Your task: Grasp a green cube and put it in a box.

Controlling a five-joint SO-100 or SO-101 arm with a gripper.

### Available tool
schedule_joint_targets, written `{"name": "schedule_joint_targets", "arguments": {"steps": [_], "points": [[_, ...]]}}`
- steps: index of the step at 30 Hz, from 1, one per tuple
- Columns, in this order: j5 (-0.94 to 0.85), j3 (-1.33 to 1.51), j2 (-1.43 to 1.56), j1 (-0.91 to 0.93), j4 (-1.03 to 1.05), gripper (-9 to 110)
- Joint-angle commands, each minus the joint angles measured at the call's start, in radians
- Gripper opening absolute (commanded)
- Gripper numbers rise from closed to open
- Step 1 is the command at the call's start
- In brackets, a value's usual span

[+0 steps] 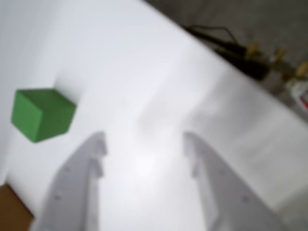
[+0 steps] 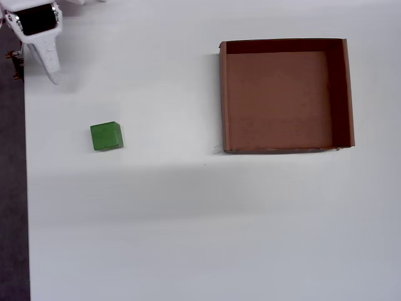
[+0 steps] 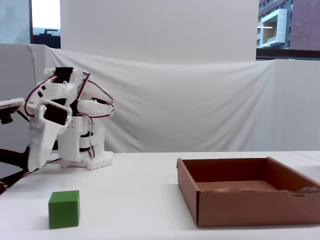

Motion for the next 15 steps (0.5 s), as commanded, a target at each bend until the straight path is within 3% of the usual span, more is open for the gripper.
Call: {"name": "schedule_joint_targets", "arguments": {"steps": [1,15], "points": [[-0.052,-0.029,0.003,-0.015,-0.012,22],[-0.247,-0.267,-0.345,-0.023,-0.091,22]]}}
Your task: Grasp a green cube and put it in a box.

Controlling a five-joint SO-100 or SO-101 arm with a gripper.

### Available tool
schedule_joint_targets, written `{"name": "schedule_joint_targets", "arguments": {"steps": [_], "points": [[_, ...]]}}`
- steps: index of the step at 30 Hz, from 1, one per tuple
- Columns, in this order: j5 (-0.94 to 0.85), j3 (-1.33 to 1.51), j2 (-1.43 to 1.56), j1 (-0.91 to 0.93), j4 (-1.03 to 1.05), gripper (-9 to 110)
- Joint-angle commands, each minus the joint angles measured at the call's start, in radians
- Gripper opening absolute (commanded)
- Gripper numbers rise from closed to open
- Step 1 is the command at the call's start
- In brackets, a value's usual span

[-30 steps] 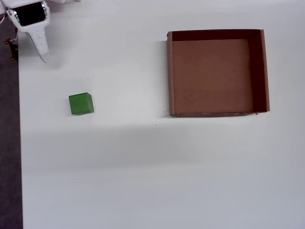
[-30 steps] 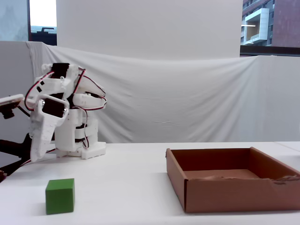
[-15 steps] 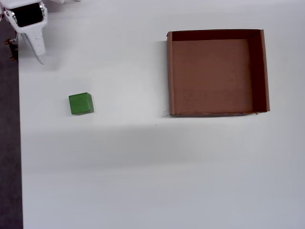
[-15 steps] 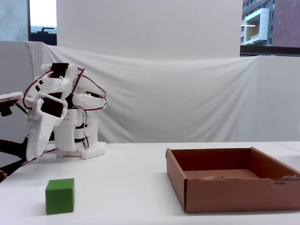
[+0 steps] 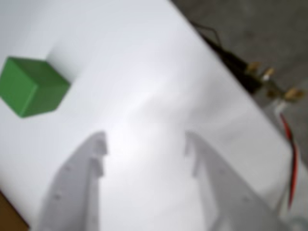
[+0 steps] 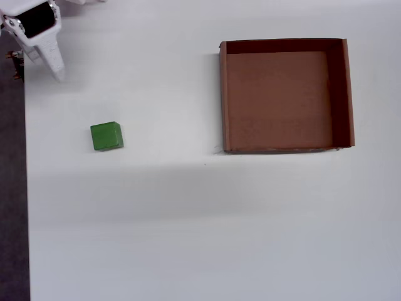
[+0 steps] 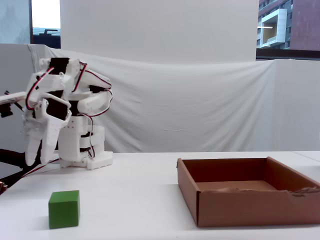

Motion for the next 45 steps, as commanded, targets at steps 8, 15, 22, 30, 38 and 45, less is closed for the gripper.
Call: {"name": "schedule_joint_targets", "arguments": {"steps": [8,15,22,30,38,45], "points": [[-0.141,-0.206,-0.299,-0.015,-0.098,22],[-0.201,-0.359,-0.555,-0.032,-0.109,22],[-0.201,-0.537,-0.796,-0.067,-0.1,22],[-0.262,-0.646,-0.902,-0.137,-0.054,22],[-0.42,-0.75,-0.977,-0.167,0.055,22],[-0.52,-0.828,-1.075,-0.156,0.127,22]]}}
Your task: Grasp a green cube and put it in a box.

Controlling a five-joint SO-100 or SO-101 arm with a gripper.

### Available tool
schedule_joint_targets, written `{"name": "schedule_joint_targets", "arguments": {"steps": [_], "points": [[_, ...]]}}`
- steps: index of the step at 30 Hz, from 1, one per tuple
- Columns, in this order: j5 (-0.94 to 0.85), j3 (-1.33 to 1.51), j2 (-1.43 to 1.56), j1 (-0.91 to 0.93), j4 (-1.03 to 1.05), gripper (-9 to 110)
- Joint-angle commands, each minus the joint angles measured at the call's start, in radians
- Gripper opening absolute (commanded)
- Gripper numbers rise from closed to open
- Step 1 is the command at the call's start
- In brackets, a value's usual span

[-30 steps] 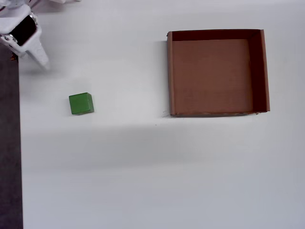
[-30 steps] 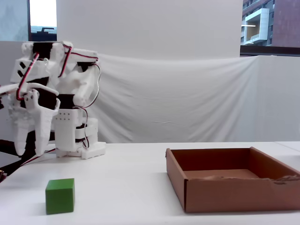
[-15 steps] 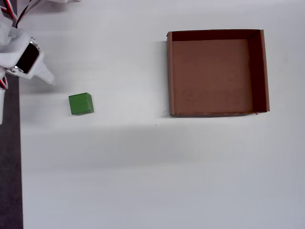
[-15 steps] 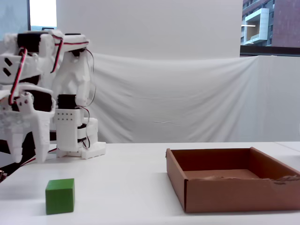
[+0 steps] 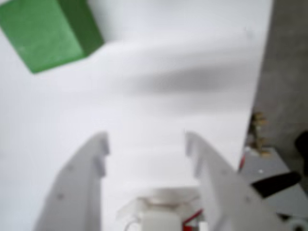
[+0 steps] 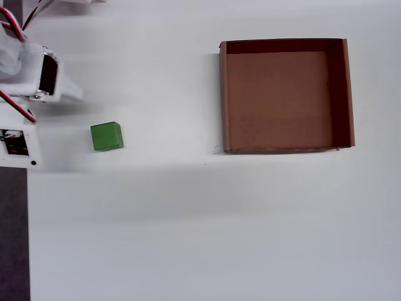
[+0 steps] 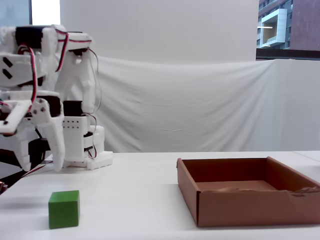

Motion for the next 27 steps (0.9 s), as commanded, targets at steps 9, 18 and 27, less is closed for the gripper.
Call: {"name": "schedule_joint_targets", "arguments": {"steps": [9,18,27], "points": [[-0.029,-0.204,-0.149,0.014,0.046,22],[-0.028,-0.344,-0.253,0.021,0.061,22],[0.034,-0.502,-0.38,-0.015,0.106,22]]}}
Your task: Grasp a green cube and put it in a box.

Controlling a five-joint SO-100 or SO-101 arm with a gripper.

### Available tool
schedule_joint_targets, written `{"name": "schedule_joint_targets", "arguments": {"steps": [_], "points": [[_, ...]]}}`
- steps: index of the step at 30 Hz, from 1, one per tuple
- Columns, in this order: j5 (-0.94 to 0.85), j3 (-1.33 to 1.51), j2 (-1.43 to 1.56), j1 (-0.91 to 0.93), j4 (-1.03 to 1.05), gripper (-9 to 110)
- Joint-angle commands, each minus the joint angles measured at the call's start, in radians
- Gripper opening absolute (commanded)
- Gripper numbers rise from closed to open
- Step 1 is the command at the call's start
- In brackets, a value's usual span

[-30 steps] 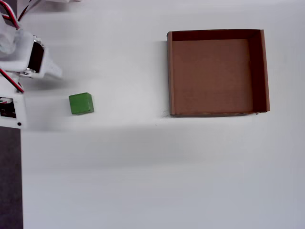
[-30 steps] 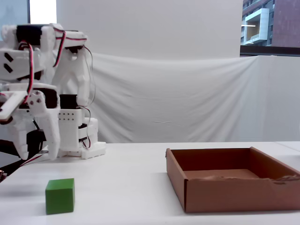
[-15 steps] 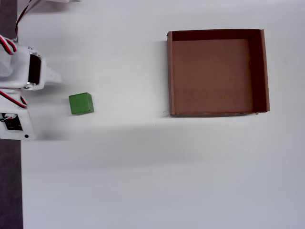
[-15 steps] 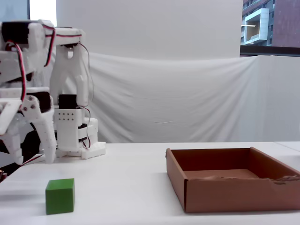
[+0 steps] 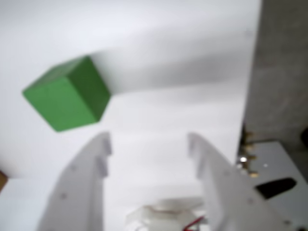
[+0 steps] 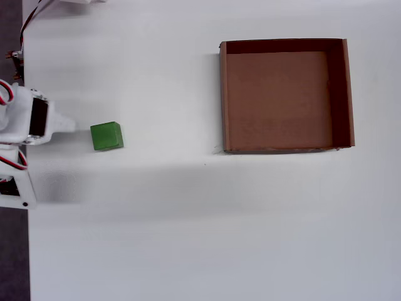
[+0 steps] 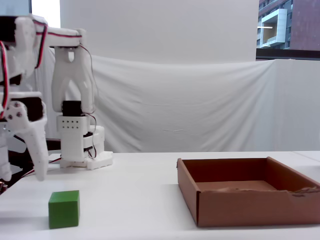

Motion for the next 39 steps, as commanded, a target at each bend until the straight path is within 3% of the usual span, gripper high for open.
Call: {"name": "schedule_joint_targets", "arguments": {"steps": [1,15,39], "points": [[0.015,-0.091,-0.023,-0.025,0.006,22],[0.08,-0.135,-0.049,-0.189,0.06,22],[0.083,-0.072,-0.087,-0.207,0.003,22]]}}
